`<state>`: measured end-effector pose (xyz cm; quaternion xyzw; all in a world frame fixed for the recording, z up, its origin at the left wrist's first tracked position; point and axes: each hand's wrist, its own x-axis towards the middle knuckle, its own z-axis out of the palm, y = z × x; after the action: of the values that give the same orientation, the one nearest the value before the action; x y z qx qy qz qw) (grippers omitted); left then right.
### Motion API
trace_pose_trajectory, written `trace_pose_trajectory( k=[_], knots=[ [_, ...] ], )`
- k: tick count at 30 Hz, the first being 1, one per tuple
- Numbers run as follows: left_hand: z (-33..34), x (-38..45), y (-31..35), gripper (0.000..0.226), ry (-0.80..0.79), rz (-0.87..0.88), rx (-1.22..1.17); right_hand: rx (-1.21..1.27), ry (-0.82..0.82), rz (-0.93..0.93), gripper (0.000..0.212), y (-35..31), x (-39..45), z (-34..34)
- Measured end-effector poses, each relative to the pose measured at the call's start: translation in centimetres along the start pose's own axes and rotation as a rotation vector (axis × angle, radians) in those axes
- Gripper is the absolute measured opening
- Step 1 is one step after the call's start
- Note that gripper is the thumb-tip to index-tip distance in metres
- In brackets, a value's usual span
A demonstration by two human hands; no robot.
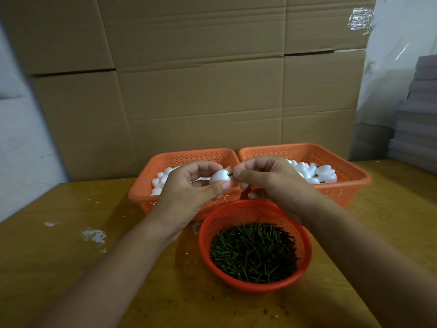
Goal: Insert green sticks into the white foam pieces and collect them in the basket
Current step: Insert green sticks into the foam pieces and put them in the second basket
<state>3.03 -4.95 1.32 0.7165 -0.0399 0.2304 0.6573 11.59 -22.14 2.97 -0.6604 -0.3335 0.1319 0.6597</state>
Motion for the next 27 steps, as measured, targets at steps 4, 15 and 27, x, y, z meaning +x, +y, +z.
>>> trace_pose_trajectory(
  k=[4,15,27],
  knots=[
    [0.02,-0.03,-0.05,0.035,-0.006,0.012,0.007,-0.069,0.014,-0.035,0.008,-0.12,-0.14,0.34],
    [0.23,-0.2,-0.05,0.027,-0.021,0.046,-0.011,-0.088,0.029,-0.057,0.009,-0.17,-0.26,0.5],
    [0.05,0.08,0.51,0.05,0.062,0.067,-0.056,-0.106,-0.05,0.025,0.009,0.38,-0.09,0.56]
  ],
)
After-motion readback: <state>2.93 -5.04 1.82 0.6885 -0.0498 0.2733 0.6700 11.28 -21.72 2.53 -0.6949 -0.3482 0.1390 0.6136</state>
